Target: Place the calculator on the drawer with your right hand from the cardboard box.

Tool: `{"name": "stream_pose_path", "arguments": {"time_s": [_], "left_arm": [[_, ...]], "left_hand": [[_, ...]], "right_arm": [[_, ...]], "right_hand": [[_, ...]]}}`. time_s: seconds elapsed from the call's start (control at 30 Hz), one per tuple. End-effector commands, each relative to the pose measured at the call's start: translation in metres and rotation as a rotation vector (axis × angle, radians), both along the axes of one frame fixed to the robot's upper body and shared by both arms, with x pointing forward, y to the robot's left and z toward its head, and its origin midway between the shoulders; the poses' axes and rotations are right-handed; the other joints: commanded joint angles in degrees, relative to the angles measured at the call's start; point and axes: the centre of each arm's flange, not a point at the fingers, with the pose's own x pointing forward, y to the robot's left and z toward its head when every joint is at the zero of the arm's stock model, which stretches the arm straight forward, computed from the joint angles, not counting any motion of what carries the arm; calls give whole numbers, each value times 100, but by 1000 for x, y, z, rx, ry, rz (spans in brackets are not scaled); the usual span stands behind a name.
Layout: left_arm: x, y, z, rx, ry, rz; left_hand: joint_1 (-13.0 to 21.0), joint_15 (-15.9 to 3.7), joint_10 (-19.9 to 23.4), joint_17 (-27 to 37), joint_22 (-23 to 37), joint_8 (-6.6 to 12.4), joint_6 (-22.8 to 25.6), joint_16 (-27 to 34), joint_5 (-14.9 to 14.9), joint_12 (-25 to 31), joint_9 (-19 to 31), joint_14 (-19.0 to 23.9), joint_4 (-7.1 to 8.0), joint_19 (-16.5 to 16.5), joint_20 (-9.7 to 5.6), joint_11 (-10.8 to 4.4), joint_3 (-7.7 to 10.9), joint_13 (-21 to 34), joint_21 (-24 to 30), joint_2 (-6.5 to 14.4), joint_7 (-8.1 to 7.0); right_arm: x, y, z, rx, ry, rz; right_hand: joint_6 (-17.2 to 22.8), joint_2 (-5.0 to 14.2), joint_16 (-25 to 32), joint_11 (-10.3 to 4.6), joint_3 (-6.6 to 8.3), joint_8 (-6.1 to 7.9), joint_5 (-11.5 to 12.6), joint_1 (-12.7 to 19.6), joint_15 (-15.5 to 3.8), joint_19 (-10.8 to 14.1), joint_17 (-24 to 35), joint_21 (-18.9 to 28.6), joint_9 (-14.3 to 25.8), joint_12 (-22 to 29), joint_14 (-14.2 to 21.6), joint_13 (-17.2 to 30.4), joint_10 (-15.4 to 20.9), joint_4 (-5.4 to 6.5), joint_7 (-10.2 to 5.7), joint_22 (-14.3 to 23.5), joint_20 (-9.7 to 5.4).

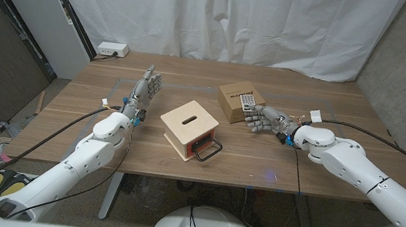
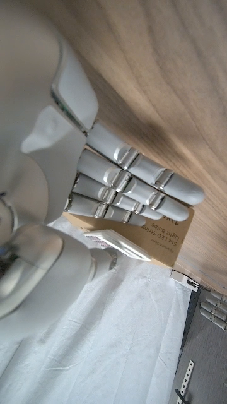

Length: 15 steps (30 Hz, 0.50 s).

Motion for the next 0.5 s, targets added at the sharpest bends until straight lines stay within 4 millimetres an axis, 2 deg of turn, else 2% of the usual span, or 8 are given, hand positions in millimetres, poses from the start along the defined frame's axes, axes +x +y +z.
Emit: {"name": "stream_pose_path", "arguments": {"time_s": [0.03, 0.5], "left_arm": [[2, 0, -1, -8, -4, -2], [7, -1, -2, -12, 0, -9]], "left_hand": [[30, 17, 52, 32, 32, -11, 80, -4, 3, -20, 31, 56, -13, 29, -71, -1, -20, 12, -16, 56, 3], [39, 8, 56, 32, 33, -10, 91, -2, -1, -22, 31, 67, -11, 36, -73, 5, -33, 12, -31, 72, 9]], "right_arm": [[-2, -1, 4, 4, -12, -13], [-2, -1, 7, -7, -19, -19]], "right_hand": [[101, 30, 16, 8, 77, 33, 16, 100, -40, -10, 23, 66, 18, 38, 92, 12, 118, 6, -10, 41, -36], [465, 35, 50, -34, 328, 89, 24, 527, -130, -50, 81, 243, 16, 69, 179, 2, 473, -64, -81, 203, -36]]}}
